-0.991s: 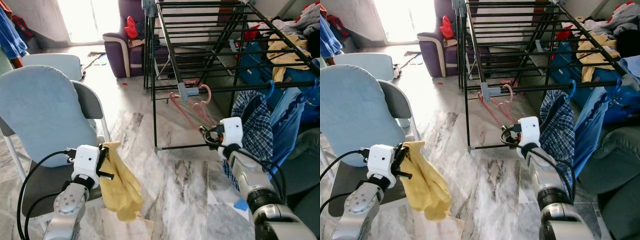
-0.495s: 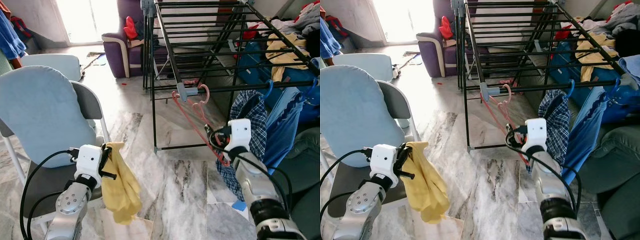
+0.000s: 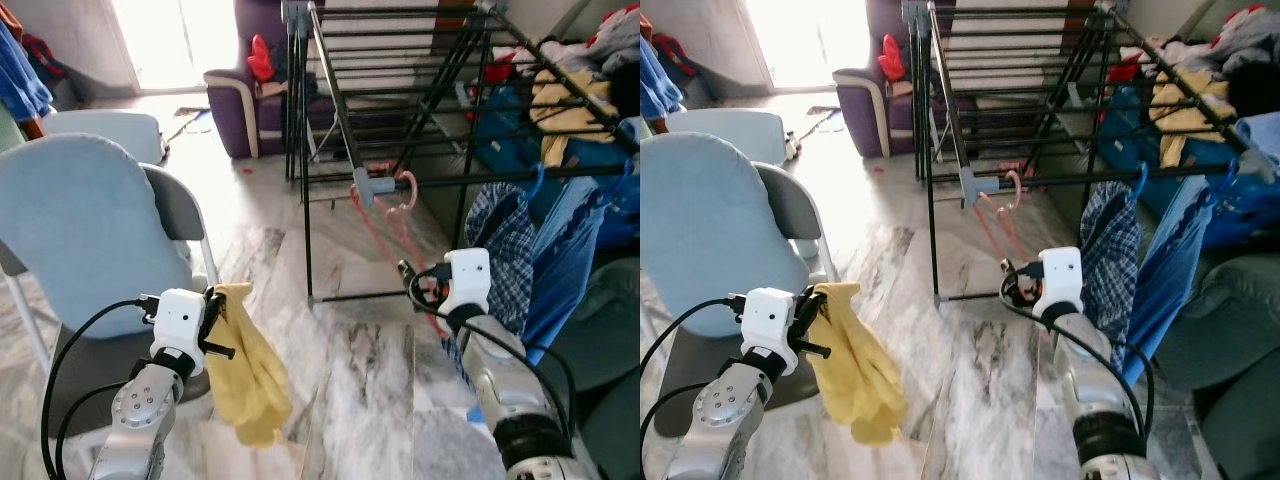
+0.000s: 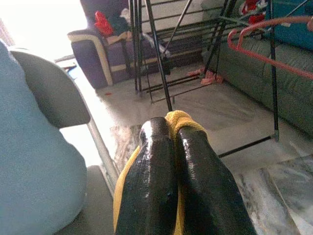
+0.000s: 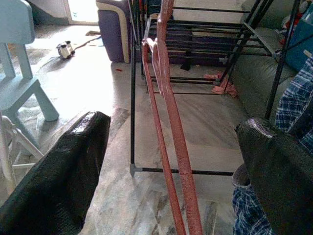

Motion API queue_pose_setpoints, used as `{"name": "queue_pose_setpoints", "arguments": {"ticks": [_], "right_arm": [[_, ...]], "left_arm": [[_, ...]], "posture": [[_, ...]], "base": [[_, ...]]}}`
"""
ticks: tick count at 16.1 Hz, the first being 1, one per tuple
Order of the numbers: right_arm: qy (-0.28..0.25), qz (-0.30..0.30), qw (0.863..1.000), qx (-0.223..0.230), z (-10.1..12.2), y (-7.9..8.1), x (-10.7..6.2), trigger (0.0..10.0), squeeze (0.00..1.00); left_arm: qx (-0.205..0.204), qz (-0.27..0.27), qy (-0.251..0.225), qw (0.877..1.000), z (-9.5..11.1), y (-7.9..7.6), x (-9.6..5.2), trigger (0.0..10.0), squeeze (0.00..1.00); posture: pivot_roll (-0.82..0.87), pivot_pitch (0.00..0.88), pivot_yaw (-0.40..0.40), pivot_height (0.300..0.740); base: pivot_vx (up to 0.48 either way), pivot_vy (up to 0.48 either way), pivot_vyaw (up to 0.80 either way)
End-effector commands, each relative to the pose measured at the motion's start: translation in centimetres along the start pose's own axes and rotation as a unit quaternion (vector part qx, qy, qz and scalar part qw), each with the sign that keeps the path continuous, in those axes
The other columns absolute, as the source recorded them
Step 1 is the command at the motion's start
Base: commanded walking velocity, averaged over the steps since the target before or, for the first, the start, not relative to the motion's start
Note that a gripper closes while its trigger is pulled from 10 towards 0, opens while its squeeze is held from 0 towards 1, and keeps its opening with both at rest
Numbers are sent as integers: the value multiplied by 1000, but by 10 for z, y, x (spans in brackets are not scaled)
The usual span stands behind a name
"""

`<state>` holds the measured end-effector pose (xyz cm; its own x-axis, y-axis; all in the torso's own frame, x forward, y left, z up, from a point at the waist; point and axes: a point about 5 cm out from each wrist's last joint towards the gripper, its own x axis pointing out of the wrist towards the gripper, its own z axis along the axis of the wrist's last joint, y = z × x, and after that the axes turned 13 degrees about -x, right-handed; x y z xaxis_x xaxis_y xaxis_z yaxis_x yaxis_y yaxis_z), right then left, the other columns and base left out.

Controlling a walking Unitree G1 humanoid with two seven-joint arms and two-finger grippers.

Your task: Hang hanger

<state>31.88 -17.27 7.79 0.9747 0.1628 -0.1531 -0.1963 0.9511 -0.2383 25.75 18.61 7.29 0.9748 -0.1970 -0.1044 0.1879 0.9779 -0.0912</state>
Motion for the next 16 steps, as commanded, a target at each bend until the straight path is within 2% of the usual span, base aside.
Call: {"name": "queue_pose_setpoints", "arguments": {"ticks": [1, 16], "right_arm": [[-4, 2, 1000, -2, 3, 0, -1, 10000, 1000], [4, 20, 1000, -3, 3, 7, -7, 10000, 1000]], "left_arm": [[3, -7, -26, 1000, 11, -2, 4, 10000, 0], [0, -14, -18, 1000, 7, -5, 7, 10000, 0]], "posture": [[-60, 0, -17, 740], [-66, 0, -17, 740]], "base": [[259, 0, 0], [281, 0, 0]]}}
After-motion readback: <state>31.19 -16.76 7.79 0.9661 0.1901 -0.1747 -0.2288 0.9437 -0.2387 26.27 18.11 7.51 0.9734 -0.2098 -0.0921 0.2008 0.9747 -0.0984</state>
